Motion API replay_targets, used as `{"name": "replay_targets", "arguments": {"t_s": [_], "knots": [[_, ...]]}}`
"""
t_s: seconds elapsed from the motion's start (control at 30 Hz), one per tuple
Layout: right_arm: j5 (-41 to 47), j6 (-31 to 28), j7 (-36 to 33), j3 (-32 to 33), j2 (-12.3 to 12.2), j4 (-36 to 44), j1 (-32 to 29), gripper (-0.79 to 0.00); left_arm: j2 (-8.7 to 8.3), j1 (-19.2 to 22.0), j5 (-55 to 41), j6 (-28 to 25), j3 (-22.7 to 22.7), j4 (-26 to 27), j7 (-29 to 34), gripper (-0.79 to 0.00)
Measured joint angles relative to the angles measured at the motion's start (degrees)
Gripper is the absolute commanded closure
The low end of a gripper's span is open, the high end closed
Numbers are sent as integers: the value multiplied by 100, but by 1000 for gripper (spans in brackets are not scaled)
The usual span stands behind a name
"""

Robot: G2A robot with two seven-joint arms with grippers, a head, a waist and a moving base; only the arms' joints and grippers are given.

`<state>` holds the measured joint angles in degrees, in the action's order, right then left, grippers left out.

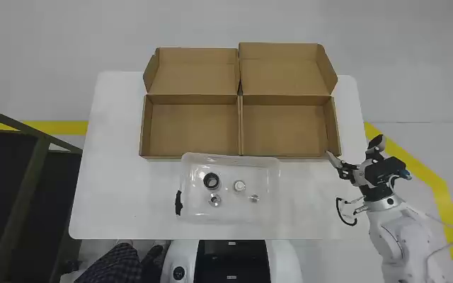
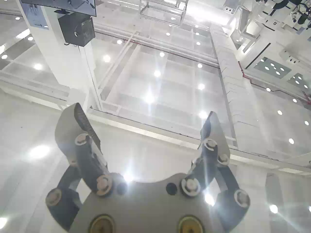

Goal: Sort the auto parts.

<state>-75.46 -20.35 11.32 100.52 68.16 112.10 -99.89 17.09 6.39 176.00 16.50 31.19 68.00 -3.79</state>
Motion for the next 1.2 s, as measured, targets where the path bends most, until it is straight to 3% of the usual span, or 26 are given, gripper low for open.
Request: {"name": "replay_targets", "arguments": {"t_s": [0.83,1.2], "knots": [[-154,56,-185,-53,-5,89,23,-785,0,0,0,0,0,0,0,-785],[-200,-944,-1028,-525,-65,404,464,-785,0,0,0,0,0,0,0,-785]]}}
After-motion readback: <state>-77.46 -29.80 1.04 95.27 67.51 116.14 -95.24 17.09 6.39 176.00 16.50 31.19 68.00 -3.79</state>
